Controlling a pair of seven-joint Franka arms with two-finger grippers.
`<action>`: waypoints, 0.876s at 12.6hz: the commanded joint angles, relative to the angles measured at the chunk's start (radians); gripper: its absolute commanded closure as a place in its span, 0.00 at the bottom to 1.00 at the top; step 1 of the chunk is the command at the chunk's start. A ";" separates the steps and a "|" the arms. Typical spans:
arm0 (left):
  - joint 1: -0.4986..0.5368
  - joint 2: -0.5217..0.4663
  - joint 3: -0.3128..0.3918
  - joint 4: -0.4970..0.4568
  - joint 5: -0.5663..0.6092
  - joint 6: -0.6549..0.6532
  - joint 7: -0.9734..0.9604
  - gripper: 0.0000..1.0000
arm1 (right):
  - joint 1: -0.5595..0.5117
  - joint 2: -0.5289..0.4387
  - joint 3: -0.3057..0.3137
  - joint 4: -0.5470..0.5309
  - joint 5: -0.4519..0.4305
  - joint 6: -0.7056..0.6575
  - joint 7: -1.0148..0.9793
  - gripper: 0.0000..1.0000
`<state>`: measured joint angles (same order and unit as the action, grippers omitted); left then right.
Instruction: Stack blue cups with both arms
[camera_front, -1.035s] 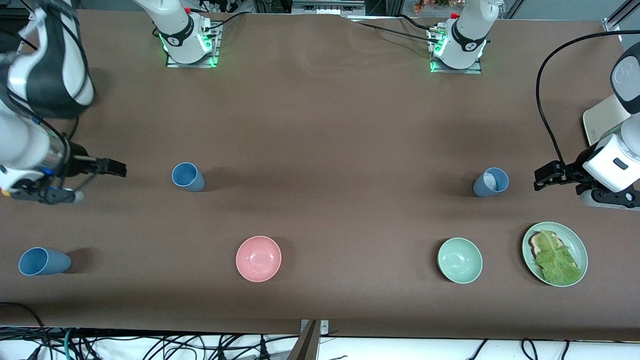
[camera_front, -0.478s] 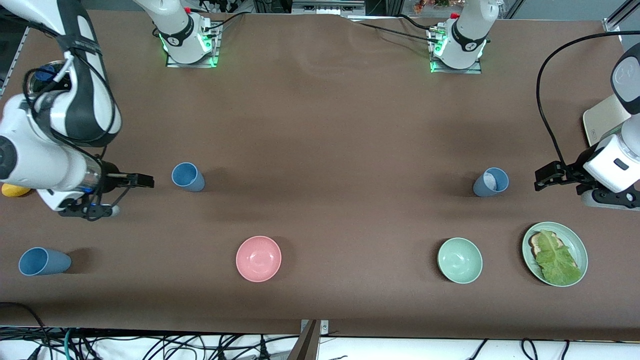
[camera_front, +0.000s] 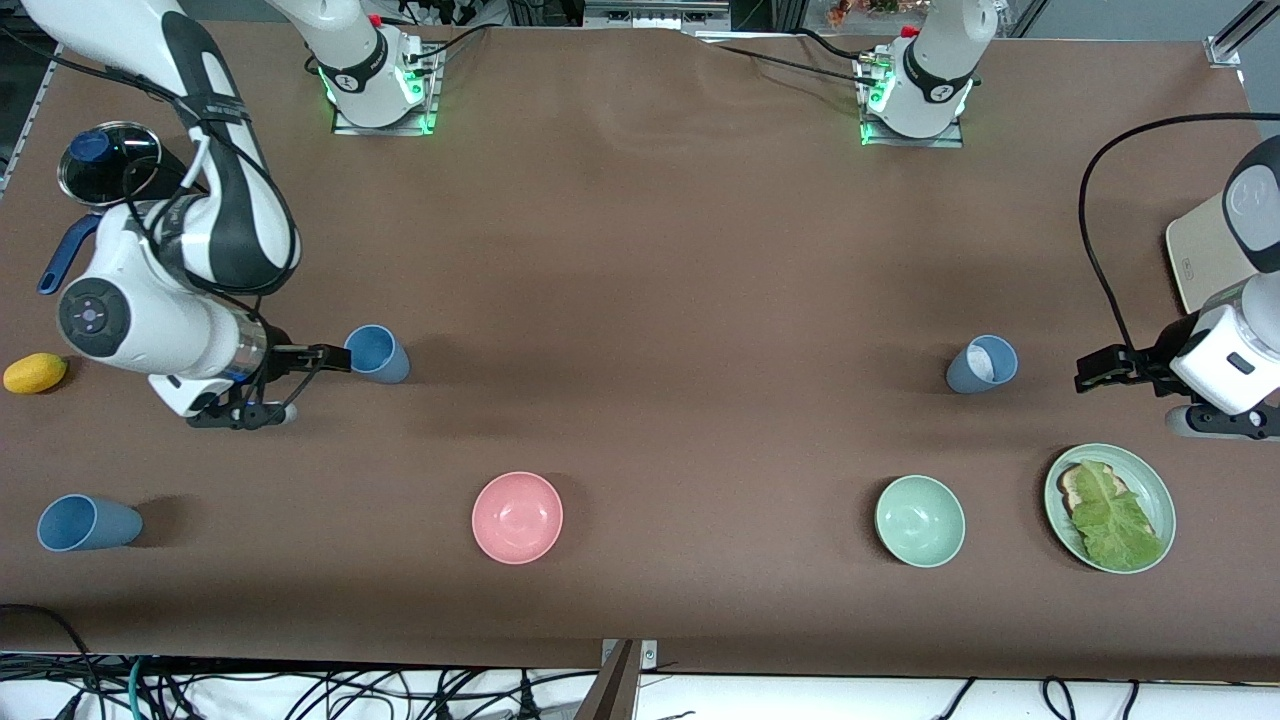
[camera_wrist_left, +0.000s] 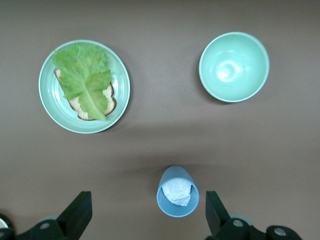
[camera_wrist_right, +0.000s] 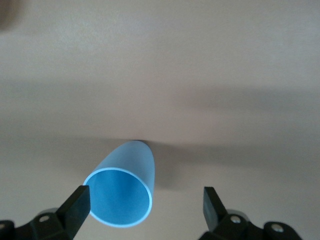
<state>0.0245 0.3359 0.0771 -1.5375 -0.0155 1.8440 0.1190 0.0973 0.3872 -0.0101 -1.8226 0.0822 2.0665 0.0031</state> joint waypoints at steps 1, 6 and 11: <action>0.005 0.095 -0.008 0.002 0.018 -0.008 0.005 0.00 | -0.005 -0.065 0.012 -0.101 0.016 0.061 -0.017 0.00; 0.035 0.046 -0.013 -0.214 0.015 0.108 0.096 0.00 | -0.004 -0.064 0.021 -0.214 0.016 0.199 -0.017 0.00; 0.035 0.031 -0.013 -0.377 -0.023 0.234 0.096 0.00 | -0.004 -0.051 0.022 -0.234 0.016 0.230 -0.015 0.04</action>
<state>0.0510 0.4093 0.0733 -1.8393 -0.0193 2.0468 0.1898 0.0975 0.3576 0.0069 -2.0186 0.0822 2.2653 0.0030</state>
